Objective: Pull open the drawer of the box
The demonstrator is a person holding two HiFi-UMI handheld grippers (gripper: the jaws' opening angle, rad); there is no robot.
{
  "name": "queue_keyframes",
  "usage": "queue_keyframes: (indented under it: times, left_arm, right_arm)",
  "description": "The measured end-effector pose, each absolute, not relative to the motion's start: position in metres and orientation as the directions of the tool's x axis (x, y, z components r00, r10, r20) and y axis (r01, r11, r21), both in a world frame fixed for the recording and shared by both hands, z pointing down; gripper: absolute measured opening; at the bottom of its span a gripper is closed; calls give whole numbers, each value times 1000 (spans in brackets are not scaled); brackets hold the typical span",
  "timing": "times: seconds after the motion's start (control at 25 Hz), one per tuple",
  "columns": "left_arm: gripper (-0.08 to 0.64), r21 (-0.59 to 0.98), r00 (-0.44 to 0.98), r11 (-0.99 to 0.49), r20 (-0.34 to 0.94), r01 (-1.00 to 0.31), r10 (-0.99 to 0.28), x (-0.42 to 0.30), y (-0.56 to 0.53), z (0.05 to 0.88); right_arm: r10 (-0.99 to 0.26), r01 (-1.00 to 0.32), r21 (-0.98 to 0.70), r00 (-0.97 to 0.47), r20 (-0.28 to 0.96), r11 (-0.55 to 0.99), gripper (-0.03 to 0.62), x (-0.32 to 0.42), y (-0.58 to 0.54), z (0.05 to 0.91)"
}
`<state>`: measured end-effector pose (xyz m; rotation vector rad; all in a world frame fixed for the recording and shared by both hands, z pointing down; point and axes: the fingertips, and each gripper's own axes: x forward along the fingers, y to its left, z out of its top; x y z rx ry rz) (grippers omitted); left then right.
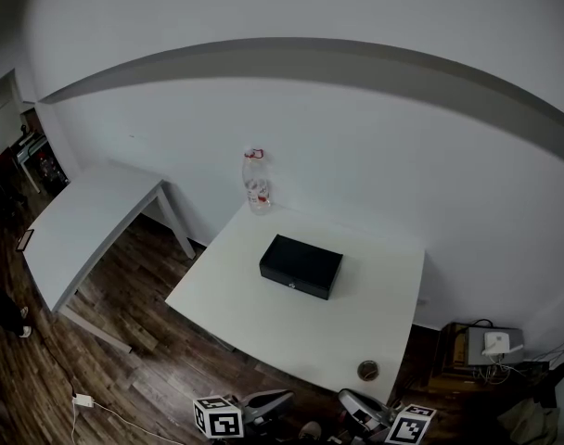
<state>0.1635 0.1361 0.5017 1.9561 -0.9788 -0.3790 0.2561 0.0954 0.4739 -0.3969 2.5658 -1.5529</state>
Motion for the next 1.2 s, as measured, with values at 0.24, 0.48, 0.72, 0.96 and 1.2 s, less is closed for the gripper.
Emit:
queue_keyframes:
  times: [0.24,0.48,0.72,0.96,1.2]
  left_arm:
    - [5,827,634,-281,113,-486,-765,159,133,500]
    - [5,808,632,-277,146,-520,-761,139,129,492]
    - [5,809,653,-289,147,-511,-743,107,102,499]
    - [5,816,734,-340,144,-467,-664,59,55,504]
    - [5,753,761,-409,183,-516,-623,-12,-5,516]
  right_arm:
    - [-305,-161,-888,-952,25,431,19,258,85,472]
    - [-345,-175,-890,-939,22,422,34,255,75,475]
    - [-418,-221,-889,-908,37,402,51,237,58,484]
    - [-547,-311,-883,-834,75,352,61,202,25,488]
    - [-612,-382,-867,-782,119,320,81,146,-3,492]
